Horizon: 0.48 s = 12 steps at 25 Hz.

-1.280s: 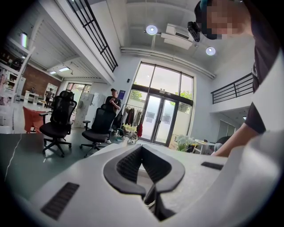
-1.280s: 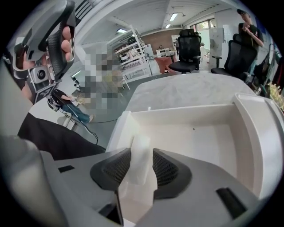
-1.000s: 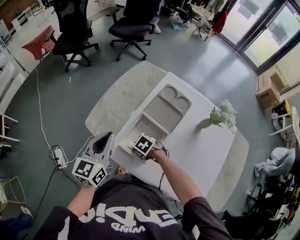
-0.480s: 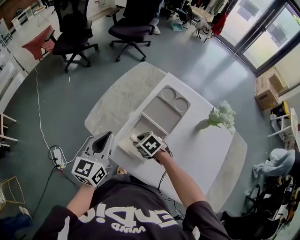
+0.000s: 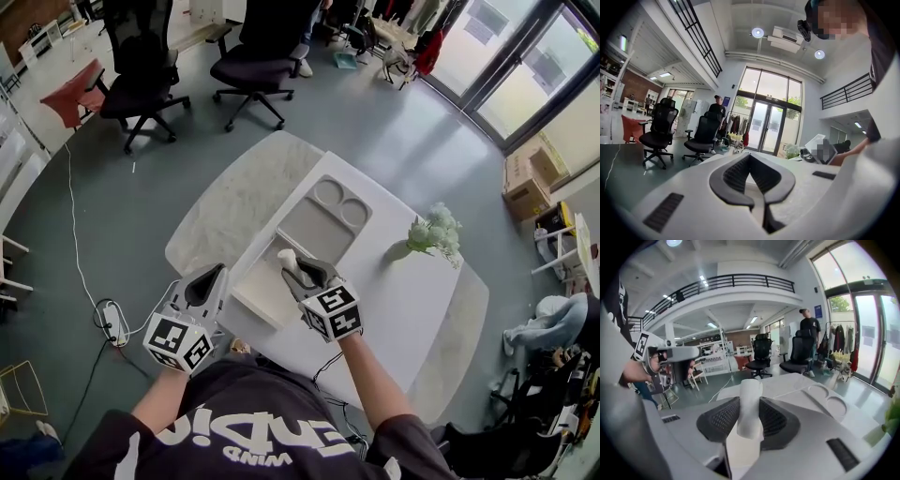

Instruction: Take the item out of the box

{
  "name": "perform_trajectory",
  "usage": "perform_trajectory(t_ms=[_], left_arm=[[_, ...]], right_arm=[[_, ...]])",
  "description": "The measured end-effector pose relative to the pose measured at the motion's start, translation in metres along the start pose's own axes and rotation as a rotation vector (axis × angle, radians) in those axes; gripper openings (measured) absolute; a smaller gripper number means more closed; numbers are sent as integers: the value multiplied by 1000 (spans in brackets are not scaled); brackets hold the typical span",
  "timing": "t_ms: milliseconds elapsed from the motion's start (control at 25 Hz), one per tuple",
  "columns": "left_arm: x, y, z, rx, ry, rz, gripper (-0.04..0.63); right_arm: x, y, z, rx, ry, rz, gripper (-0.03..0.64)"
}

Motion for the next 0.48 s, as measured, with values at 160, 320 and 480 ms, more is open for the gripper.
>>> perform_trajectory(t_ms=[160, 320, 480], left_arm=[[0, -5, 4, -9, 9, 11, 9], [-1, -10, 7, -33, 19, 20, 9], [0, -13, 13, -61, 20, 23, 9]], right_arm=[[38, -6, -8, -7, 42, 161, 150], [76, -4, -15, -33, 106, 310, 149], [103, 5, -18, -71, 173, 427, 150]])
Point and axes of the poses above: the fingertips, and each gripper's own axes: x backward along the fingers, z to its right, y out of its underside, the point moved 9 cm from there along x, backward along the fingers, and after that the axes turned 14 degrees about -x, right-handed, at the moved point
